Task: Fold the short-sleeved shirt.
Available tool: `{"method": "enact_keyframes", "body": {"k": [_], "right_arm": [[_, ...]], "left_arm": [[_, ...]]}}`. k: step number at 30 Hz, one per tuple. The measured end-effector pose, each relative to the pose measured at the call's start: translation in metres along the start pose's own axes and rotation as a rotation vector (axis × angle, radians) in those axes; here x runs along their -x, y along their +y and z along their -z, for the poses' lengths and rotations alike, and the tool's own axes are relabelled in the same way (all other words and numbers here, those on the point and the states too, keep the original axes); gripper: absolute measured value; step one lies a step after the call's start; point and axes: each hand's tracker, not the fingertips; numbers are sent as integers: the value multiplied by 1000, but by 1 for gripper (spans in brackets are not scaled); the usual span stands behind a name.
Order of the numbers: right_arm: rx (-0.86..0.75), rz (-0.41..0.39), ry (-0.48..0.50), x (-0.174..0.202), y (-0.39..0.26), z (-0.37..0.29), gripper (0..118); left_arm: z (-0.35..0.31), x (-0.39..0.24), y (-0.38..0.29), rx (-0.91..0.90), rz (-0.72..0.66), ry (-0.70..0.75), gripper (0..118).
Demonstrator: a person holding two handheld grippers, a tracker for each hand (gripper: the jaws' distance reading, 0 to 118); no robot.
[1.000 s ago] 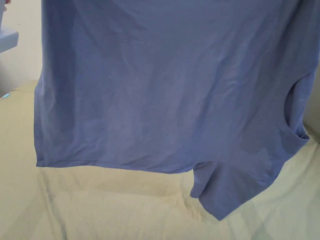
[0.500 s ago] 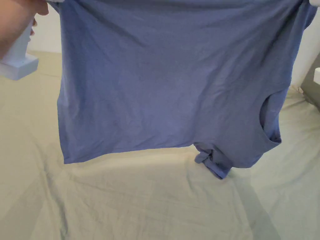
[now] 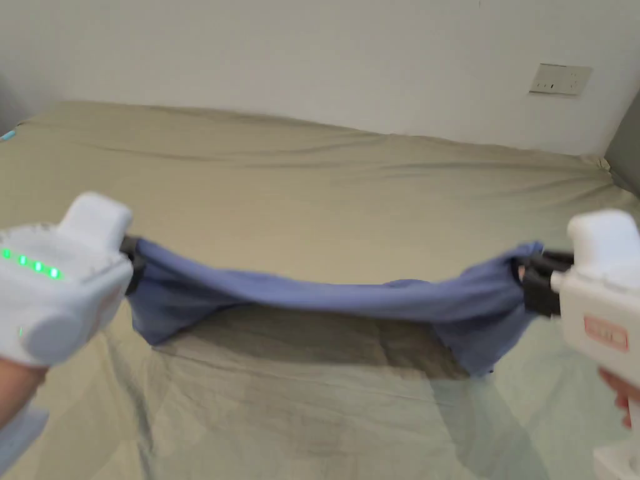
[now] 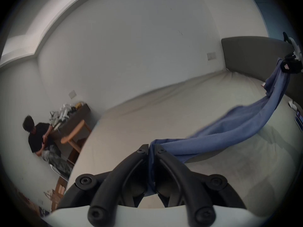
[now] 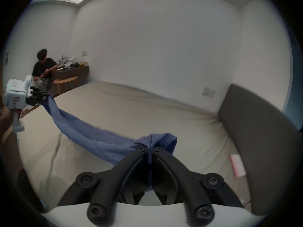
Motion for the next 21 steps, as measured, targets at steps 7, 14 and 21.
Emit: {"method": "enact_keyframes", "body": {"k": [7,14,21], "right_arm": [[329,-58,130,40,-136,-33,4],[655,127,214,48,-225,-60,4],[824,255,295,45,-253,-104,4]], "left_arm": [[-28,-52,-139,263,32,-94,4],[-75,-86,-224,455,140,-193,4],[-113,-88,-238,516,160,-222,4]]}}
